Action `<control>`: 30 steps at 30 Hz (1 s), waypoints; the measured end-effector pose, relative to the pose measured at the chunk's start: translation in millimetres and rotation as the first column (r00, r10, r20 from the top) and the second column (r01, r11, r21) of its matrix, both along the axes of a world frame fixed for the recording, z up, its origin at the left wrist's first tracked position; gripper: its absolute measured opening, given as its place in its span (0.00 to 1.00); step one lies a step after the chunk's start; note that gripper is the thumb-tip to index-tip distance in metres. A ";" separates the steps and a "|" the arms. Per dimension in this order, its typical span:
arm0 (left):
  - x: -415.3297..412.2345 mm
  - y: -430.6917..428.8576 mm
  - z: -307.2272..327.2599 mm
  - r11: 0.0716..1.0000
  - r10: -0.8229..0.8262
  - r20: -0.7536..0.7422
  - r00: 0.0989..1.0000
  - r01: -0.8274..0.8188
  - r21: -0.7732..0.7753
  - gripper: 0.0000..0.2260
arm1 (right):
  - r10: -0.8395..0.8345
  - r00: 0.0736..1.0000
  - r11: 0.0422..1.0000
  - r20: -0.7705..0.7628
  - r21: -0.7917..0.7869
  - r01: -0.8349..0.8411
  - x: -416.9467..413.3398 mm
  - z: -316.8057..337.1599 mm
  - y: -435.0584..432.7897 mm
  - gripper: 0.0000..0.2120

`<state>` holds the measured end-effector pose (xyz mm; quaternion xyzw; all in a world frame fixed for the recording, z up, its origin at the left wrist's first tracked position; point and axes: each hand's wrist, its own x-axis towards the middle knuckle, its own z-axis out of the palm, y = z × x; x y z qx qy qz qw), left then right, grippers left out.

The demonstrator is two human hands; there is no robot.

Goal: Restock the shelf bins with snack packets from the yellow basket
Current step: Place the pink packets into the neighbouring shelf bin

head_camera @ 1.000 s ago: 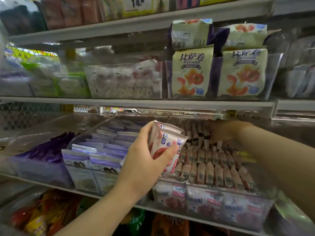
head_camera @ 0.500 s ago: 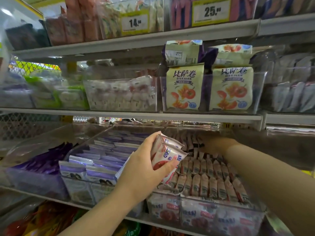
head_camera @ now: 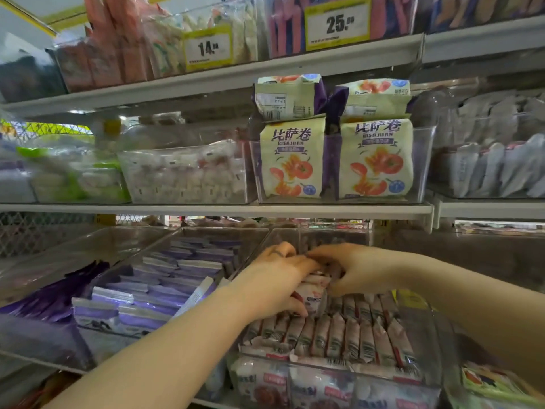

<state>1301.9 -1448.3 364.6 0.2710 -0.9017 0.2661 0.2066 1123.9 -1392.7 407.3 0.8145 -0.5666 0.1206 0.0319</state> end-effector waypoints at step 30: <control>6.7 -22.5 6.1 0.826 0.558 0.365 0.745 -0.543 -0.154 0.20 | -0.368 0.928 0.799 0.060 -0.490 0.348 -39.5 -13.1 37.6 0.18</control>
